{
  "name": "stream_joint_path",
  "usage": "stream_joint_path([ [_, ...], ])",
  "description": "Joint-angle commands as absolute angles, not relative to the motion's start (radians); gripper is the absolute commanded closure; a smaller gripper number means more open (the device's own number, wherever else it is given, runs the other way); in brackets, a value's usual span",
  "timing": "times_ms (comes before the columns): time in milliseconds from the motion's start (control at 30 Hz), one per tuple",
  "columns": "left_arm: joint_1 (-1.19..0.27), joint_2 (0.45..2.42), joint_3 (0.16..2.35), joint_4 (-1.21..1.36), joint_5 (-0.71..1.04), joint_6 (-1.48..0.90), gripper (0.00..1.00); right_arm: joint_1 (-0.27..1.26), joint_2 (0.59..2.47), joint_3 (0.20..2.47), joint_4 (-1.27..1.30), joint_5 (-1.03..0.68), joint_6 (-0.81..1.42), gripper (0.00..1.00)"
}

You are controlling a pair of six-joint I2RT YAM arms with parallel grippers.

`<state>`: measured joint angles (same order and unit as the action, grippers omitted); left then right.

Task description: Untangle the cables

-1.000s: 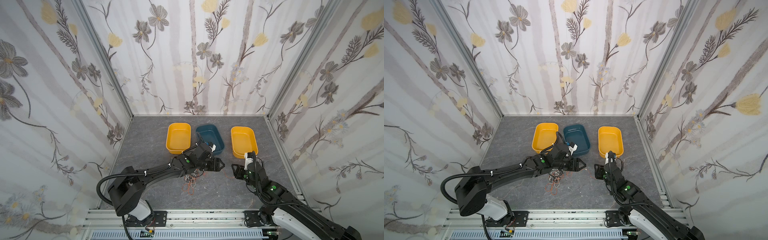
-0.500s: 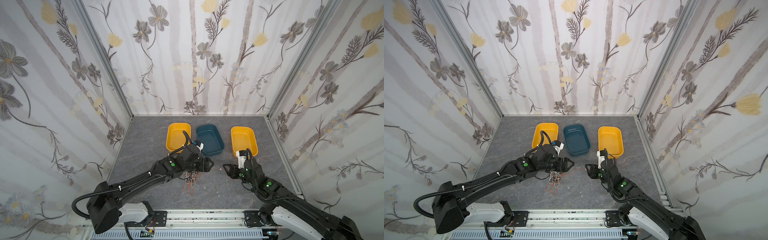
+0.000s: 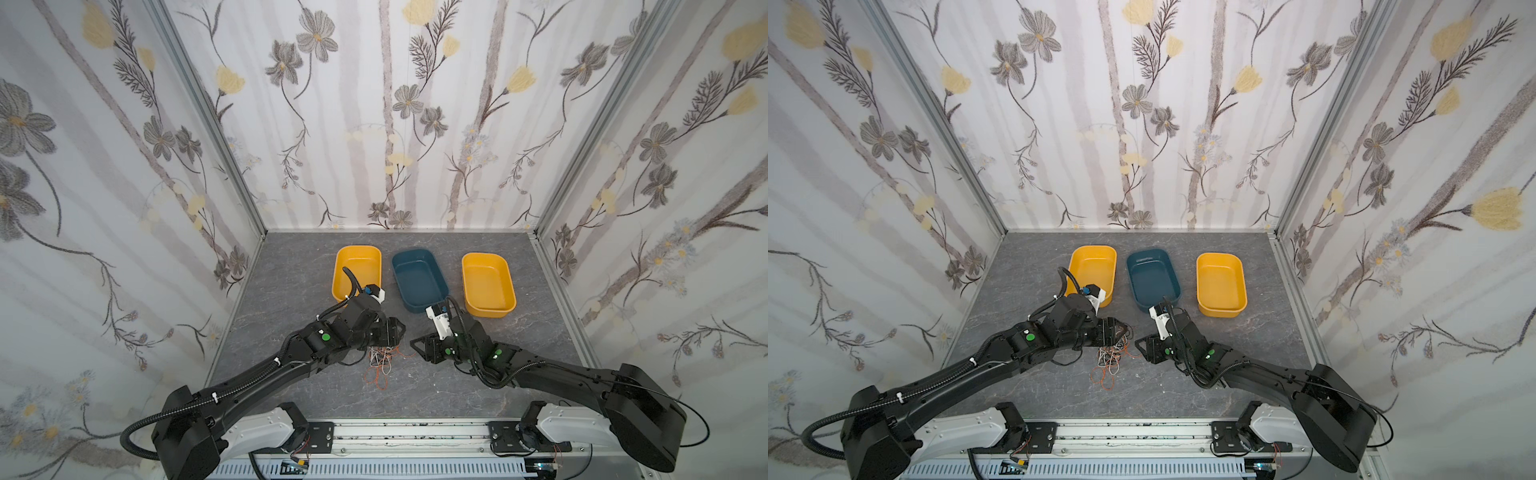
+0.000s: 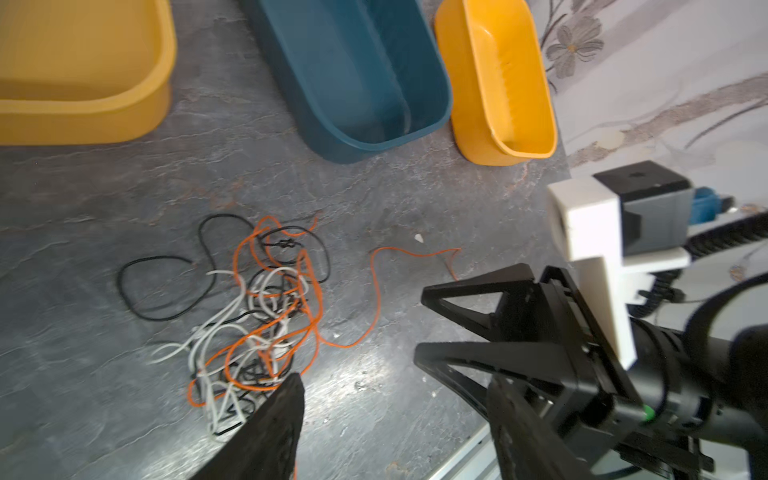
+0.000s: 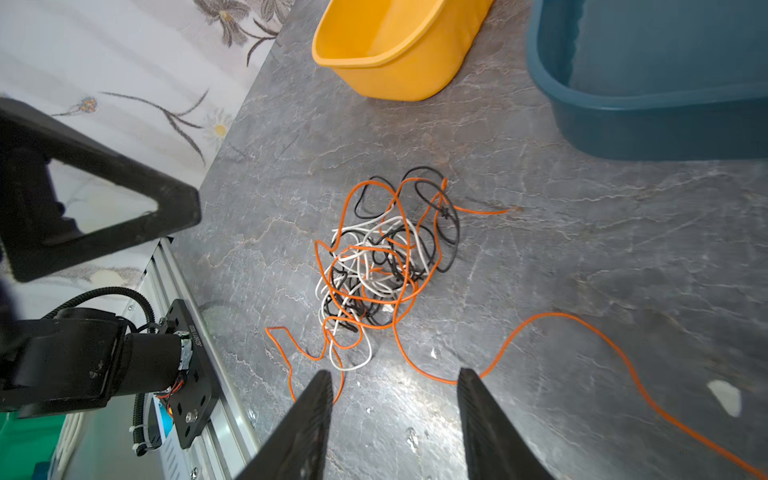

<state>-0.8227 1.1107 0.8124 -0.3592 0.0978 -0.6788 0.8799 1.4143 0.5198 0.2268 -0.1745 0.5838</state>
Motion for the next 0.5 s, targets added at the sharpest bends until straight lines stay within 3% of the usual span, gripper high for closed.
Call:
stream_joint_path([
  [0,-0.796,1.083,0.767,-0.42,0.033,-0.701,0.32,0.905,1.467,0.565,0.207,-0.104,0.55,0.49],
  [200,-0.76,1.09,0.673,-0.427,0.002,-0.739,0.36,0.924,1.539,0.626,0.046,0.036,0.612,0.49],
  [467,-0.739,1.164,0.595,-0.283,0.051,-0.76,0.37,0.92,1.554,0.562,0.121,-0.013,0.728,0.46],
])
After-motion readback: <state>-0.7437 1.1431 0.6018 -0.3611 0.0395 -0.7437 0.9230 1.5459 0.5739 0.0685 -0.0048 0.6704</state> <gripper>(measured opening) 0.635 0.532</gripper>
